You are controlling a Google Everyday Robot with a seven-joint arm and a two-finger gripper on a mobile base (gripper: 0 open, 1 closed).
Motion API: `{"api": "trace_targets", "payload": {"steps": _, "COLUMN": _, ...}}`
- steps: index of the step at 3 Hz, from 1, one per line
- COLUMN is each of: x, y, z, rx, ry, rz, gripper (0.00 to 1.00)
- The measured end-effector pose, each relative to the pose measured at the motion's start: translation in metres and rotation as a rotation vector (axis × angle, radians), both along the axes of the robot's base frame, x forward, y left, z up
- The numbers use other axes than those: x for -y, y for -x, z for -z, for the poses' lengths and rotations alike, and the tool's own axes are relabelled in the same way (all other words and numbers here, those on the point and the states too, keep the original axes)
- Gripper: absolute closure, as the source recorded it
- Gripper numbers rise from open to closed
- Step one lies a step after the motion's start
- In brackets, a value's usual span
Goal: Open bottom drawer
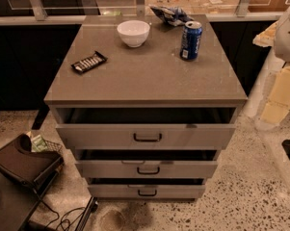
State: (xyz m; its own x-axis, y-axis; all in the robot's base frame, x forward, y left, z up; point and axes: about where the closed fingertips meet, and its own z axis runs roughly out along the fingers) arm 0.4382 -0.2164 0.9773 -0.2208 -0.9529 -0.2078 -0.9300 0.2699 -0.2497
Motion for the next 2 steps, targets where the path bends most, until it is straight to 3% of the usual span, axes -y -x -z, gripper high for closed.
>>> {"api": "trace_targets", "payload": {"steps": 1, "x": 0.000, "y": 0.000, "z": 0.000, "rx": 0.000, "ry": 0.000, "rz": 0.000, "gripper": 0.00}}
{"api": "trace_targets", "payload": {"steps": 2, "x": 0.004, "y": 0.004, "z": 0.024, "rx": 0.019, "ry": -0.026, "rz": -0.005, "gripper": 0.00}}
